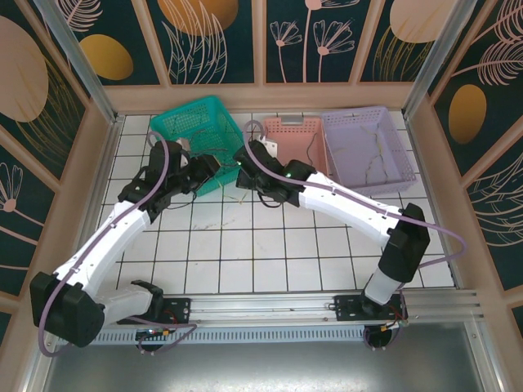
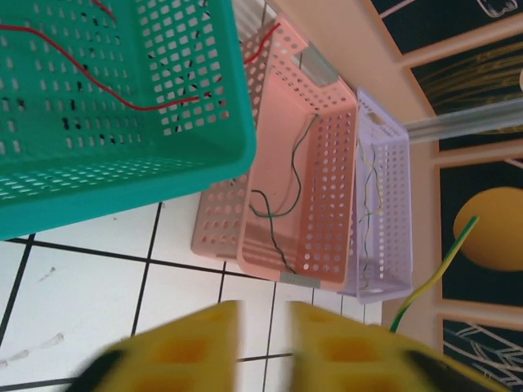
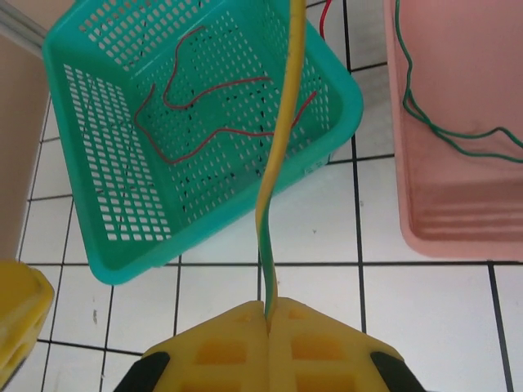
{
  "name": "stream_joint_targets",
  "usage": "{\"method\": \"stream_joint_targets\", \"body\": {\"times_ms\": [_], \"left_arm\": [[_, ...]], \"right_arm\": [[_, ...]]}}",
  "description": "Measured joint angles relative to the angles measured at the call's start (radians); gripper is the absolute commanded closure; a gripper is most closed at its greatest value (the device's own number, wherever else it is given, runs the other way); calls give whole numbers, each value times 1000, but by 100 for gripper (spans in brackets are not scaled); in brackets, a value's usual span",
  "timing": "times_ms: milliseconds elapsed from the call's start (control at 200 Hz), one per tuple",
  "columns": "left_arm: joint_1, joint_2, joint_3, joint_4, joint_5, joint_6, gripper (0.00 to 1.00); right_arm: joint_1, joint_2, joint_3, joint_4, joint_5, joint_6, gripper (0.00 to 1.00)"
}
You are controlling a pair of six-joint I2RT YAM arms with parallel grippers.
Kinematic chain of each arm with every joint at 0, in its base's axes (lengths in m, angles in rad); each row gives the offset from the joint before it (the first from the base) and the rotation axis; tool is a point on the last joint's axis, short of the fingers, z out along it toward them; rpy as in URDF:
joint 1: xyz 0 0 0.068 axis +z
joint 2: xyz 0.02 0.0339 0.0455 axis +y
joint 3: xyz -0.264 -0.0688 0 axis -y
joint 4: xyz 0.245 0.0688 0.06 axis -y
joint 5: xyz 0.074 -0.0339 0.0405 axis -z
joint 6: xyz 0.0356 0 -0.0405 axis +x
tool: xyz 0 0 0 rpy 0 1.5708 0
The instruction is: Untangle the cables
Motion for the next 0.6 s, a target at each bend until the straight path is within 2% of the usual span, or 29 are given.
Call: {"method": "stream_joint_targets", "body": {"times_ms": [145,355,445,601], "left_arm": [[-15,-16,-22,36,-13,-14,100],[-25,-139,-174,126,-66,-138,100],[-39,-204,-238,215,-82,-217,100],[-45,-266,-319,338,-91,-349,100]], "right_arm": [[-72,-28,-10,68,-10,-33,100],[-267,-183,-140,293,-100,-10,100],[-311,-250,-229,388,-188,59,100],[-377,-306,-394,544,-310,294,100]]}}
